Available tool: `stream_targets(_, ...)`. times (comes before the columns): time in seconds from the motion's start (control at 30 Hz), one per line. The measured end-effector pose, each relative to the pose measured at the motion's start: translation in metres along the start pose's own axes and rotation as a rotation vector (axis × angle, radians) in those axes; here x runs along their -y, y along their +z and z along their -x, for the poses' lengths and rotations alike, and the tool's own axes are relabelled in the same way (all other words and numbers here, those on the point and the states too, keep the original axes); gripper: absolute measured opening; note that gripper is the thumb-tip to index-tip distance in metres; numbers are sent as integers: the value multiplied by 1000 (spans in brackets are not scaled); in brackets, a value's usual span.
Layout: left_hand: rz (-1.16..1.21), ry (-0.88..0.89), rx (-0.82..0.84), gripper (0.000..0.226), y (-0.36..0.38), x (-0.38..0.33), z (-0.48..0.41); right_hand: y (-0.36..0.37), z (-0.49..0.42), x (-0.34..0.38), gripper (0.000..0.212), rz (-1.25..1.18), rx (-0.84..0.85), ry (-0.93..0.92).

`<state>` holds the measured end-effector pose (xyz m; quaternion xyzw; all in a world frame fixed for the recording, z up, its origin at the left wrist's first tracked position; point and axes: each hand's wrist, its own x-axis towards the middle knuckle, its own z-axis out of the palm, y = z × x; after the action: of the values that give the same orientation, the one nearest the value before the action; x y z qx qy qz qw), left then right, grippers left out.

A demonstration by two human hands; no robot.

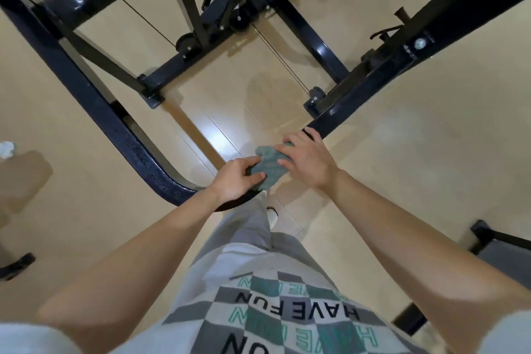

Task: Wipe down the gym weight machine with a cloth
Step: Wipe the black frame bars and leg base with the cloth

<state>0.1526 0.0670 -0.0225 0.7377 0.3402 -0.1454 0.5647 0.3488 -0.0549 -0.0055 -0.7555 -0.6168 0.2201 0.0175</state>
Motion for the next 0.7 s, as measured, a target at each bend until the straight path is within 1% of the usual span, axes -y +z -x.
stream_targets(0.1, 41, 15, 6, 36, 5, -15, -22, -22, -9, -33, 39, 91, 94, 42)
stream_targets(0.27, 137, 9, 90, 47, 17, -41, -64, -54, -8, -93, 42, 167, 118, 88)
stream_targets(0.47, 180, 32, 121, 45, 28, -82, -110, -80, -14, -134, 41, 247, 118, 157)
stream_targets(0.57, 187, 20, 118, 47, 37, -101, -136, -86, -19, -163, 39, 290, 93, 167)
stream_targets(0.7, 214, 28, 142, 48, 48, -129, -174, -88, -23, -205, 36, 302, -11, 165)
